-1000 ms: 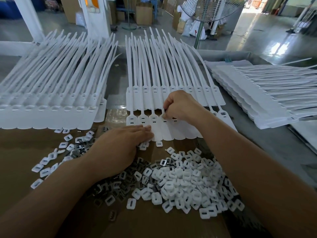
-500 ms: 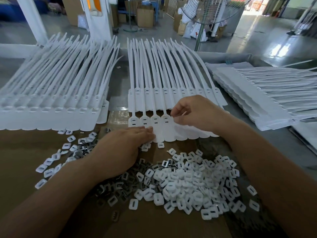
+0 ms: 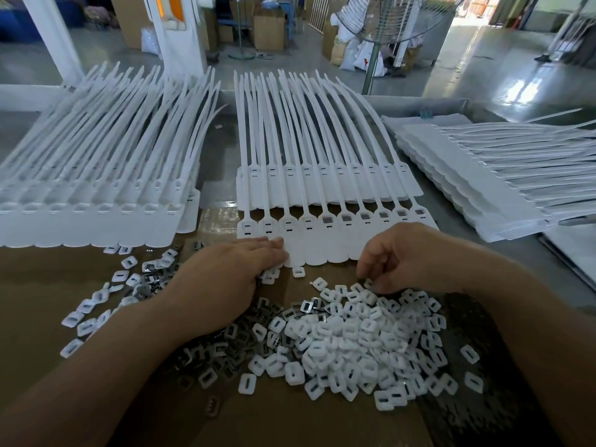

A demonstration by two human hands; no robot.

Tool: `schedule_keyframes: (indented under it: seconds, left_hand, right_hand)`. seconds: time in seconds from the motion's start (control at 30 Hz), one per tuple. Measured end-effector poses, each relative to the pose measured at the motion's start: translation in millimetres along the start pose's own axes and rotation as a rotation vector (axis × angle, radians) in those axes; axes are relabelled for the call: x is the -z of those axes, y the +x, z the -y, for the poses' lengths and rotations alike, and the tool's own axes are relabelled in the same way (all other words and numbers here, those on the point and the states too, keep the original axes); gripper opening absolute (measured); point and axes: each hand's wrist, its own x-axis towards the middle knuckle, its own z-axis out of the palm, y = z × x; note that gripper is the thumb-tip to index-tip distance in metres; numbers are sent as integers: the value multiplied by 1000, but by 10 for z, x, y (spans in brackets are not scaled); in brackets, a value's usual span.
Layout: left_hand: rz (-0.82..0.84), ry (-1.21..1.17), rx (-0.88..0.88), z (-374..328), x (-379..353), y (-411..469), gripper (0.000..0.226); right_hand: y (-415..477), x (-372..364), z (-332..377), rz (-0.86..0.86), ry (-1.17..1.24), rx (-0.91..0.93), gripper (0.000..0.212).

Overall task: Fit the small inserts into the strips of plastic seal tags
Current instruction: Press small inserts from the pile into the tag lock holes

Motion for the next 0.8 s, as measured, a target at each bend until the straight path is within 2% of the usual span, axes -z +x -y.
schedule_keyframes:
  seconds: [0.27, 0.43, 0.57, 0.8]
  left_hand:
    - [-1, 12, 1, -16, 22, 5, 62]
    - [-2, 12, -2, -7, 29, -26, 62]
    - [-13, 2, -16, -7, 27, -15, 62]
    - [-39, -20, -63, 7, 28, 3, 63]
  right_hand:
    - [-1, 5, -11, -50, -12, 9, 15]
    - [57, 49, 32, -224, 95, 78, 14]
    - [249, 58, 80, -339, 213, 50, 15]
    - [597, 23, 147, -501, 160, 47, 12]
